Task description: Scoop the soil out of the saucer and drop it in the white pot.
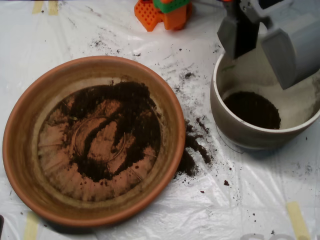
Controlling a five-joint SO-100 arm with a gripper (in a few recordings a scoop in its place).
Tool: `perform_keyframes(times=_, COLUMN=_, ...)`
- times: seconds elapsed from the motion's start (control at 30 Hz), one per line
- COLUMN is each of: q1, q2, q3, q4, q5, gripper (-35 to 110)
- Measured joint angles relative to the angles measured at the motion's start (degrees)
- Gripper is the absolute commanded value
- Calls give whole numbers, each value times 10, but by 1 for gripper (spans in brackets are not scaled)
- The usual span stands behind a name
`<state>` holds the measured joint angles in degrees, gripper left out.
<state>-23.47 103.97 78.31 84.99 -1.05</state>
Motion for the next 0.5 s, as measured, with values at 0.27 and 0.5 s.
perform_keyframes(times=0.27, q1=126, q2=6, q3=11, q4=-14, q5=35, gripper=44)
perform_keyframes(times=0.5, q1=263, q2=14, q3=130, q4=-80, q5=15, gripper=44)
